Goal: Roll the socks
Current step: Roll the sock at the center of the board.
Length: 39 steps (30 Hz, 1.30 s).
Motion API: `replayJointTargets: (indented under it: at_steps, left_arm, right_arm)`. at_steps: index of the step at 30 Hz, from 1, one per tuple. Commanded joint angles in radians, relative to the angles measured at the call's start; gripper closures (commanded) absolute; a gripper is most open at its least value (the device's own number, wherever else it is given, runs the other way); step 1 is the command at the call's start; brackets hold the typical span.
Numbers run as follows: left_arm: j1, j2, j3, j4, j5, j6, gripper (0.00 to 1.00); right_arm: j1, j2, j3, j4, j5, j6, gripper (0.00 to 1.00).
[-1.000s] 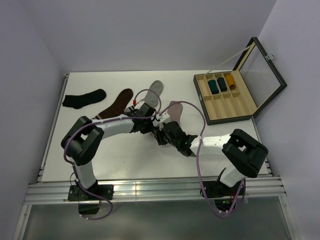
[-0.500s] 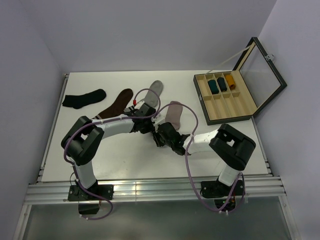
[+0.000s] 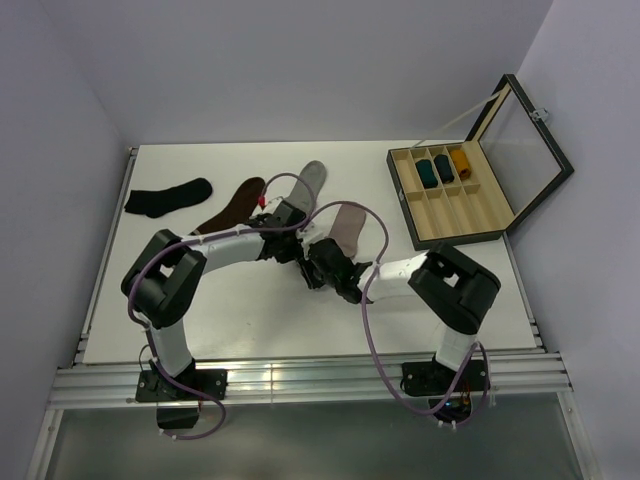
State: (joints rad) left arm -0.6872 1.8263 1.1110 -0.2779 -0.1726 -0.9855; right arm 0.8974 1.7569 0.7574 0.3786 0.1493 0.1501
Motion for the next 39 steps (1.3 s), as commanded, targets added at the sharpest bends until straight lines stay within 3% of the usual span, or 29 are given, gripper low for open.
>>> replayJointTargets:
  at_steps: [1, 9, 17, 21, 39]
  left_arm:
    - [0.026, 0.001, -0.011, -0.041, -0.025, -0.001, 0.91]
    - [0.067, -0.027, -0.043, -0.027, -0.042, -0.012, 0.91]
    - [0.055, -0.036, -0.089, 0.034, 0.016, -0.010, 0.91]
    - [0.045, -0.025, -0.065, 0.031, 0.019, 0.010, 0.90]
    - [0.031, -0.067, -0.074, 0.003, 0.005, 0.054, 0.90]
  right_arm:
    - [-0.025, 0.042, 0.046, -0.043, -0.089, -0.032, 0.59]
    - [-0.041, 0.040, 0.099, -0.072, -0.145, -0.060, 0.55]
    - [-0.040, -0.207, -0.090, 0.008, -0.081, 0.071, 0.49]
    - [-0.040, -0.241, -0.107, 0.013, -0.054, 0.103, 0.48]
    - [-0.025, -0.088, 0.033, 0.074, -0.037, 0.059, 0.49]
